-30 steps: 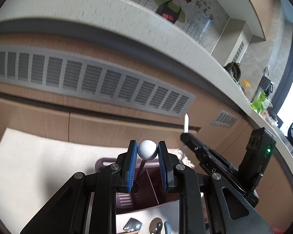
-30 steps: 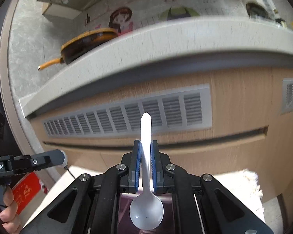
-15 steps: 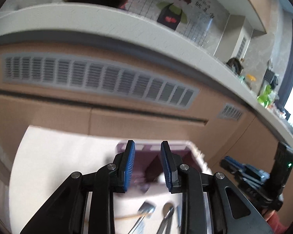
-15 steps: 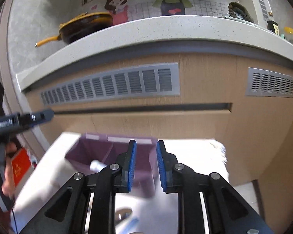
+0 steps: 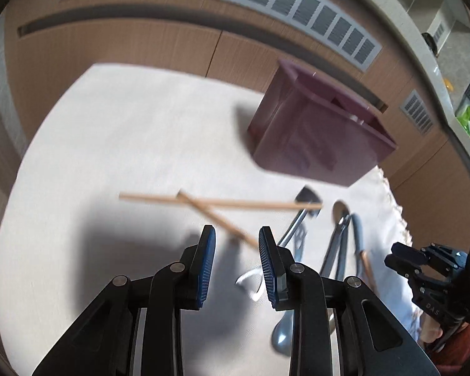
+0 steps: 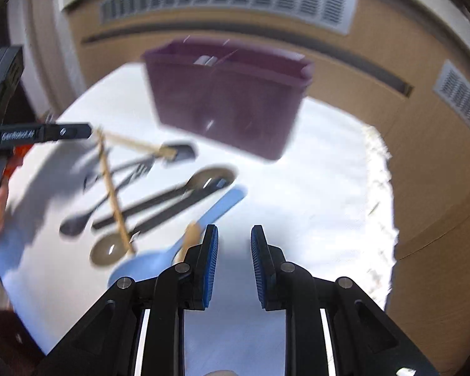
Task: Organize utensils
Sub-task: 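Grasp the wooden spoon with the right gripper while the left grasps the light-blue spoon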
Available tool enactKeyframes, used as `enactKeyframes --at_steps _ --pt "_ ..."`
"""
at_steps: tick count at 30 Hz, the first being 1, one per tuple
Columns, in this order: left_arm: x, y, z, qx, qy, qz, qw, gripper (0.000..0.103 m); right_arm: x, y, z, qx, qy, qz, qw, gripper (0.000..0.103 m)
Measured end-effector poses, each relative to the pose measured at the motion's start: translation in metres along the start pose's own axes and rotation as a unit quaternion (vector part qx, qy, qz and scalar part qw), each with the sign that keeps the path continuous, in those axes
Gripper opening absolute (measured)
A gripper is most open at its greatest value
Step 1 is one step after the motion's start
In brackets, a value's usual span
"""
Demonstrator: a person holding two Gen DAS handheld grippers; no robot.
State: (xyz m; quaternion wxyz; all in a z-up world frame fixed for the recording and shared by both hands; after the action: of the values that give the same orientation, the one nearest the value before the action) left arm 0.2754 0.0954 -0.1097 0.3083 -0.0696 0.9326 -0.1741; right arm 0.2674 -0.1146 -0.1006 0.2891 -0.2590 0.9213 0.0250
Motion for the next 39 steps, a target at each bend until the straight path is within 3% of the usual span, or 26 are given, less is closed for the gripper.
enactKeyframes --at_steps 4,11,16,22,25,29,32,39 --pt "0.016 0.009 0.002 0.0 0.009 -0.015 0.9998 0.03 0.011 0.019 0.003 -0.016 0.012 -0.012 1.0 0.02" --pt "0.023 0.0 0.0 0.013 0.013 -0.001 0.9998 0.031 0.02 0.022 0.019 -0.066 0.03 0.05 0.996 0.02" --pt "0.025 -0.015 -0.001 0.026 0.003 0.023 0.9994 0.031 0.021 0.019 0.026 -0.05 0.027 0.068 0.996 0.02" --pt "0.029 -0.03 -0.002 0.022 -0.014 0.063 0.9977 0.035 0.017 0.024 0.03 -0.017 0.021 0.028 0.999 0.02" --pt "0.031 -0.034 -0.004 0.024 -0.019 0.071 0.997 0.036 0.016 0.019 0.03 -0.019 0.022 0.037 0.999 0.011" --pt "0.036 -0.038 -0.005 0.032 -0.007 0.082 0.9961 0.036 0.015 -0.002 0.023 -0.009 0.007 0.071 0.997 0.01" --pt "0.042 -0.054 -0.002 0.059 0.015 0.091 0.994 0.036 0.017 -0.019 0.015 -0.019 -0.002 0.103 0.995 0.01" --pt "0.051 -0.118 0.009 0.07 0.029 0.144 0.9867 0.036 0.022 -0.04 -0.003 -0.01 -0.026 0.13 0.991 0.01"
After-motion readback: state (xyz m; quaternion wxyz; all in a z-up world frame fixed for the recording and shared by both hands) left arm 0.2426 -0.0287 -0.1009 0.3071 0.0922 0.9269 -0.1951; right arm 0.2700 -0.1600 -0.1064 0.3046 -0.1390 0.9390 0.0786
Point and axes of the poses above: each gripper's, at about its wrist camera, not at the fingertips, and z roughly the way its jaws point, y to its left, x to its underside, the point moved 8 cm from there along z, roughly the way its jaws point, and after that the axes turned 1 degree about x, right-handed, at the moved point
